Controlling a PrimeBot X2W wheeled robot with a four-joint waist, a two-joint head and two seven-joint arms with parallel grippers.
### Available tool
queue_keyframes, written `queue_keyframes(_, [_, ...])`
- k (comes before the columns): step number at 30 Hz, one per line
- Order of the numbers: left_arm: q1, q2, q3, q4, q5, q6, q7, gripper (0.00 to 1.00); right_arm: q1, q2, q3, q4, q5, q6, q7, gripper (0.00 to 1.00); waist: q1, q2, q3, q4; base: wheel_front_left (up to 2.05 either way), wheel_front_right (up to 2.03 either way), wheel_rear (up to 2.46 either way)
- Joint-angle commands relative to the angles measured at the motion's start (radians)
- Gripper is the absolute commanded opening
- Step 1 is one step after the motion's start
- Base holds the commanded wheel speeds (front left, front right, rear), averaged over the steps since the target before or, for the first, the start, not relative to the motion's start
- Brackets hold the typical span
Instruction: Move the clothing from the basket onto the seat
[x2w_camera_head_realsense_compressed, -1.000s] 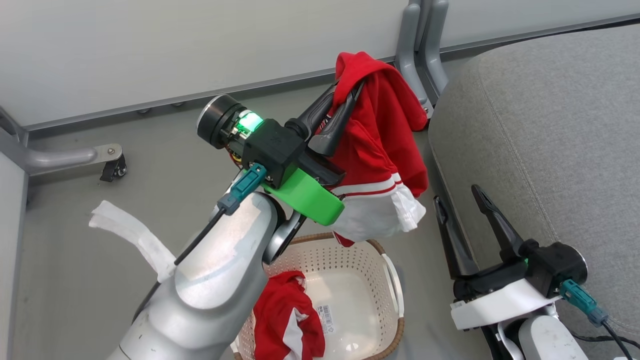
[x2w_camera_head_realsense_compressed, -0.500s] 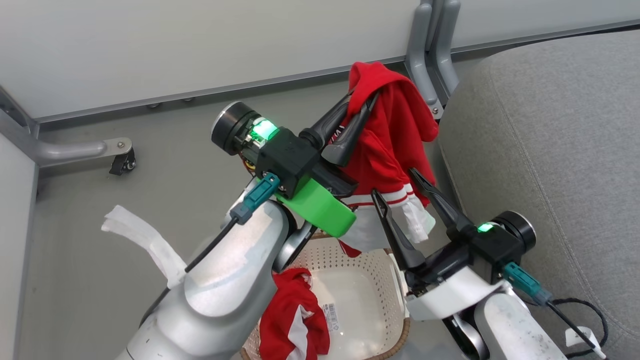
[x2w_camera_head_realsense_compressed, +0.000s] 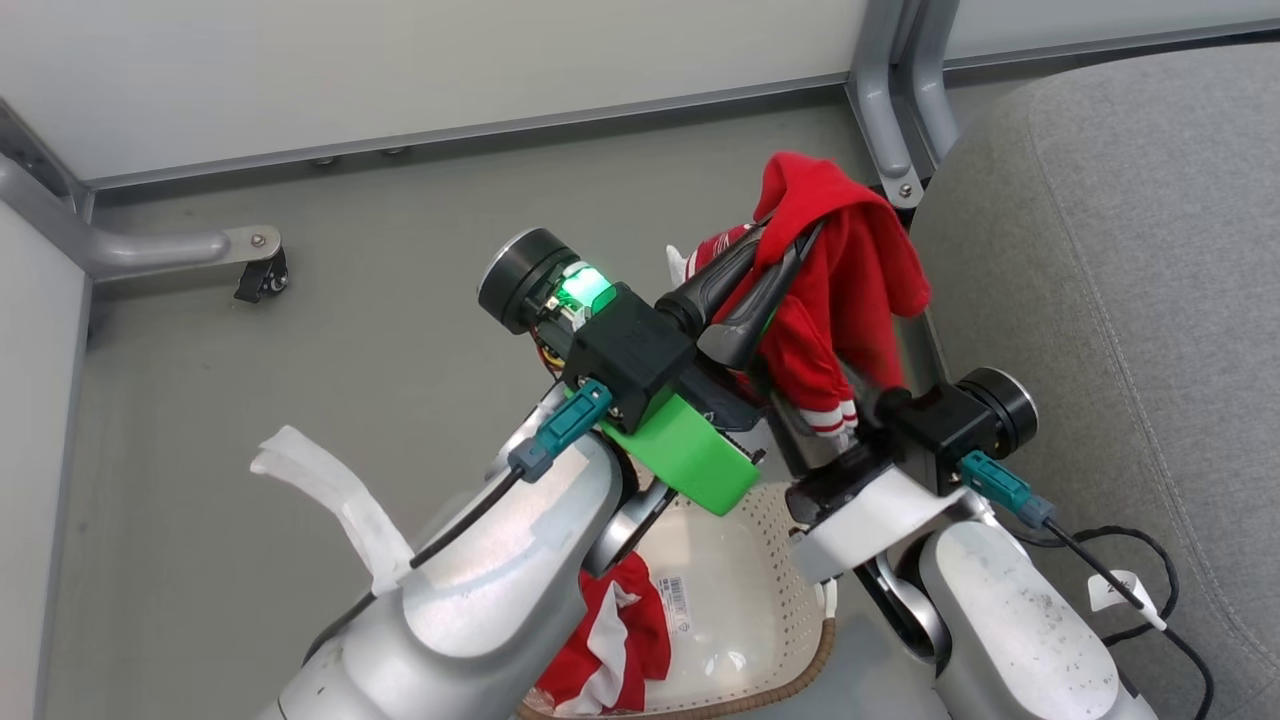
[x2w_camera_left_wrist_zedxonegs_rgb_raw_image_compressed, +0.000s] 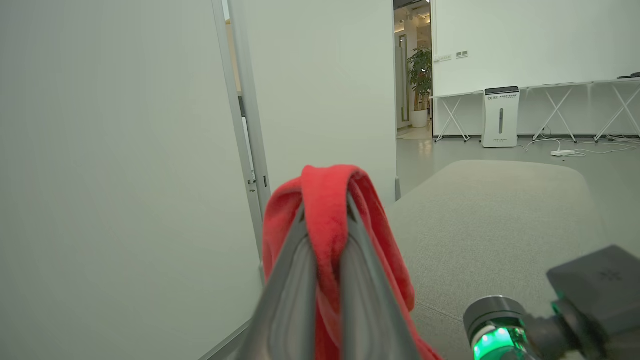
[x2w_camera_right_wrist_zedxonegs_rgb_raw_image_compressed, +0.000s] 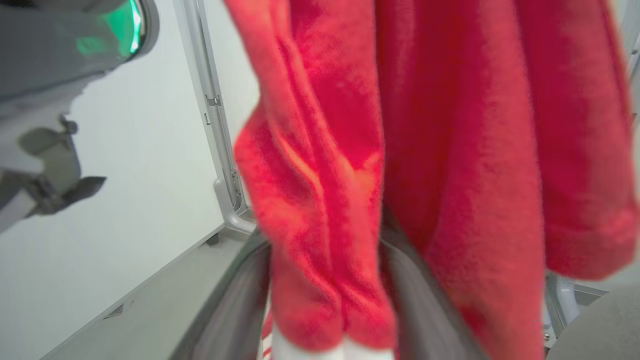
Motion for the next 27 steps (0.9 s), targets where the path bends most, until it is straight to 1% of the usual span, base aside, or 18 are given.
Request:
queue_keyframes(1, [-0.009,0.0,-0.002,0.003,-0.003,0.007,-0.001,0.0,-0.012,-0.003,0.0,0.004,0.006,-0.001,-0.002,0.0,0.0,0.0034,0.005,0.002,0.0,0.0,0.0])
queue_keyframes(9, [0.022,0.0,-0.028,0.019,-0.019,0.006,-0.001,0.0,-0.015,-0.003,-0.016,0.015,0.009,-0.001,-0.002,0.0,0.0,0.0034,0.005,-0.001,0.0,0.0,0.0])
queue_keyframes(12, [0.029,0.0,-0.04,0.019,-0.024,0.016,-0.001,0.0,-0.014,-0.003,-0.024,0.017,0.007,-0.001,-0.002,0.0,0.0,0.0034,0.003,0.001,0.0,0.0,0.0])
queue_keyframes(13, [0.034,0.0,-0.047,0.016,-0.026,0.021,-0.001,0.76,-0.015,-0.003,-0.029,0.019,0.005,-0.001,-0.002,0.0,0.0,0.0034,0.003,0.003,0.0,0.0,0.0])
queue_keyframes(14, [0.039,0.0,-0.054,0.016,-0.029,0.023,-0.001,1.0,-0.016,-0.004,-0.034,0.02,0.004,-0.001,-0.002,0.0,0.0,0.0034,0.003,0.004,0.0,0.0,0.0])
queue_keyframes(17, [0.047,0.0,-0.079,0.016,-0.027,0.029,-0.001,1.0,-0.017,-0.003,-0.053,0.023,0.002,-0.001,-0.002,0.0,0.0,0.0034,0.002,0.009,0.0,0.0,0.0])
queue_keyframes(22, [0.059,0.0,-0.095,-0.005,-0.03,0.039,-0.001,1.0,-0.013,-0.003,-0.094,0.031,-0.001,-0.001,-0.002,0.0,0.0,0.0034,-0.002,0.019,0.0,0.0,0.0])
queue_keyframes(27, [0.083,0.002,-0.059,-0.024,-0.003,0.052,0.0,1.0,-0.002,-0.003,-0.131,0.02,-0.007,-0.001,-0.002,0.0,0.0,0.0034,-0.005,0.027,0.0,0.0,0.0])
